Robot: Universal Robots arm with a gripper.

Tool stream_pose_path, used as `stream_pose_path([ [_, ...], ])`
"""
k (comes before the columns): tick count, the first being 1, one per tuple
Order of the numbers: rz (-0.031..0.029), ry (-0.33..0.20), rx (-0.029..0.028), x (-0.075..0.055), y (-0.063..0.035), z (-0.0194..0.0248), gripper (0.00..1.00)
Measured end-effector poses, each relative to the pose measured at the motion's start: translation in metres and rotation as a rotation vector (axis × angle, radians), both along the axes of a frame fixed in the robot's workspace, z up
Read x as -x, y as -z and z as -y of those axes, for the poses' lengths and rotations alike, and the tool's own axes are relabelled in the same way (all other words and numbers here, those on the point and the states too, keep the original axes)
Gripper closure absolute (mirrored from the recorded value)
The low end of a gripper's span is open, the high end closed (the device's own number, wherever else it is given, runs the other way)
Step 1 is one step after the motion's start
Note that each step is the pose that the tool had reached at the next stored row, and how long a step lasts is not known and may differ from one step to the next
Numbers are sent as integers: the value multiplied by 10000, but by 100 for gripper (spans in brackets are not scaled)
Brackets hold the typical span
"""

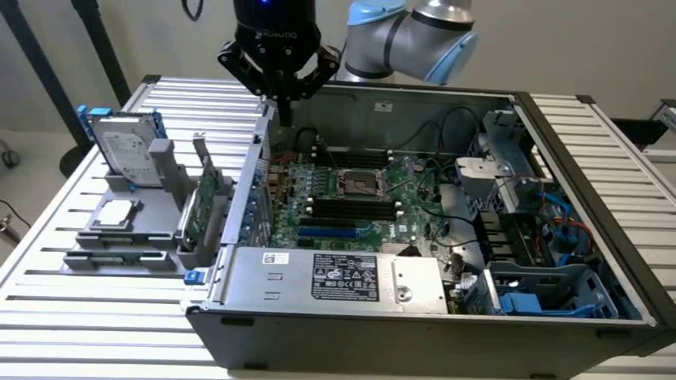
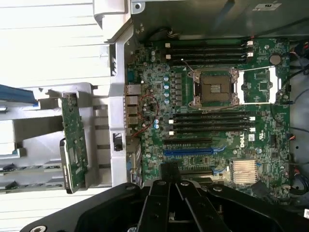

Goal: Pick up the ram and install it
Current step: 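Reach for the ram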

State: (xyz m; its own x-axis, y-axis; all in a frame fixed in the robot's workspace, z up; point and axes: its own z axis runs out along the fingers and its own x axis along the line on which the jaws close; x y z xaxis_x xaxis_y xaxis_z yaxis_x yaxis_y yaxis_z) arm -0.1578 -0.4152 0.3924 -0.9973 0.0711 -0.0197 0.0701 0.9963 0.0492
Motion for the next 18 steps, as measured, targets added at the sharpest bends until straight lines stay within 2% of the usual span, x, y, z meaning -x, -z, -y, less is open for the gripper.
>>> stream_pose_path([
  [18, 0, 0, -1, 819, 34, 112, 89],
])
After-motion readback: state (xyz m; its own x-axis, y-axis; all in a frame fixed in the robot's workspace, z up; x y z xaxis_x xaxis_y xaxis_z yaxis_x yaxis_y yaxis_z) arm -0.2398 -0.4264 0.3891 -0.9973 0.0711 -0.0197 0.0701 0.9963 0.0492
